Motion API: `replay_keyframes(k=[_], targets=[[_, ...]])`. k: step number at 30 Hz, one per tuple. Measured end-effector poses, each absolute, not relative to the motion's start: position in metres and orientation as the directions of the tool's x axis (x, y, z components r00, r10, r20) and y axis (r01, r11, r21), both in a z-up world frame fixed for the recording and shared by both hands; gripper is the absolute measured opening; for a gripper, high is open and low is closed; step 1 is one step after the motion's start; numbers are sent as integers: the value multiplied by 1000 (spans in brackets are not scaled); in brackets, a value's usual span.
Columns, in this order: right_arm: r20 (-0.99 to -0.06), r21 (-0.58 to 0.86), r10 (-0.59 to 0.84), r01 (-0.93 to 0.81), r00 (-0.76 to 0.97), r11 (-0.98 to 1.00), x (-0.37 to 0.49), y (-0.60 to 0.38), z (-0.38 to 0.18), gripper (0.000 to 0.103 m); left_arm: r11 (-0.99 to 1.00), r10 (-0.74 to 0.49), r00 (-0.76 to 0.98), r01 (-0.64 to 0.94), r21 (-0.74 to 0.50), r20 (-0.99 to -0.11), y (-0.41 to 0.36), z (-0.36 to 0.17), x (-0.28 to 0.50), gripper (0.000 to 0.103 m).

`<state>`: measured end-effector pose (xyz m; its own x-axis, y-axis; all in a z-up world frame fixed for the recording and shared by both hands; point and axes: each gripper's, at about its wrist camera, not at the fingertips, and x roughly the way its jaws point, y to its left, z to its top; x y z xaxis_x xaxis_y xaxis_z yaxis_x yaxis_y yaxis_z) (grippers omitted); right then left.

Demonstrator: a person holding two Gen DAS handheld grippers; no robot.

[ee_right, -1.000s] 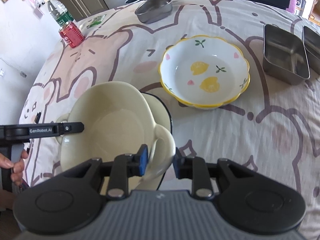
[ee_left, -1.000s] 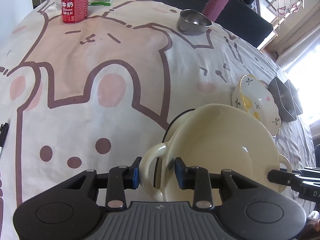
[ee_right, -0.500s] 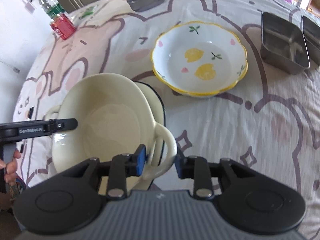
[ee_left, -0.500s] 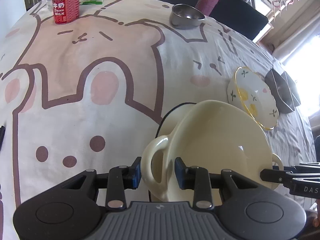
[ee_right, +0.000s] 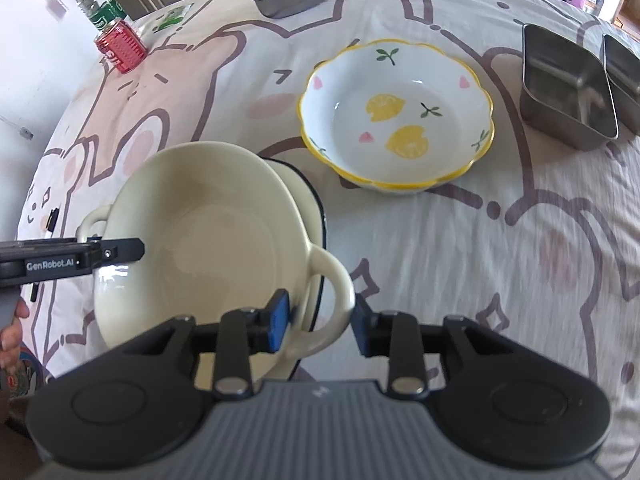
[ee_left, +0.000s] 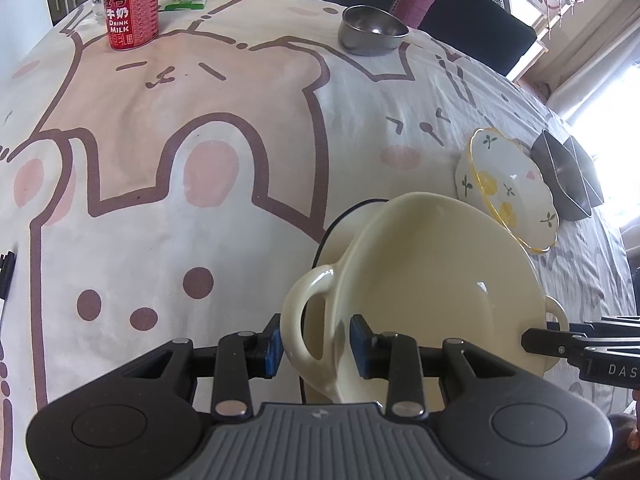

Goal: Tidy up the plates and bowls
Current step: 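Lower the cream bowl onto the tablecloth and open both grippers, then move both grippers to the yellow-rimmed lemon bowl and grip its rim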

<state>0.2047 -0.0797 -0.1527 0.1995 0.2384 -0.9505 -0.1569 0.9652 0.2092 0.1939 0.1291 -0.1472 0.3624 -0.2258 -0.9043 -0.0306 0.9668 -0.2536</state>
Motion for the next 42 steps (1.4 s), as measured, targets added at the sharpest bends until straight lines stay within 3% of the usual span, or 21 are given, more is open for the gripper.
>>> replay_keyframes(k=[8,10,12,14,18,21,23,24,38,40,42], targets=[[-950,215,243,-151,198,965,205,-83,-153,42,969,-223,356,-22,-247,-907,128,-146,192,37],[-950,214,242,-150,200,965,205,-83,-153,43,969,-222,352,-23,-246,-909,128,-146,192,45],[-948,221,249,-150,200,964,205,-84,-154,52,971,-213,351,-29,-238,-912,128,-145,192,68],[-943,230,259,-151,209,961,205,-84,-153,66,972,-206,353,-34,-232,-913,129,-145,191,78],[-938,222,255,-160,233,962,204,-84,-150,77,977,-190,342,-30,-213,-920,128,-144,188,93],[-938,224,257,-159,234,962,202,-84,-149,88,982,-172,359,-18,-191,-917,126,-139,183,97],[-932,218,253,-155,258,963,199,-85,-147,103,985,-153,393,-13,-171,-907,124,-131,179,101],[-928,217,252,-153,276,964,198,-86,-144,103,986,-149,410,-12,-169,-900,124,-127,177,103],[-805,276,257,-46,534,960,200,-141,-90,103,983,-162,642,41,-177,-749,76,-61,195,102],[-801,270,232,-12,552,963,209,-149,-84,103,979,-190,652,73,-188,-734,63,-58,209,98],[-801,276,215,25,559,961,221,-159,-83,103,973,-224,643,101,-208,-732,48,-60,225,82]])
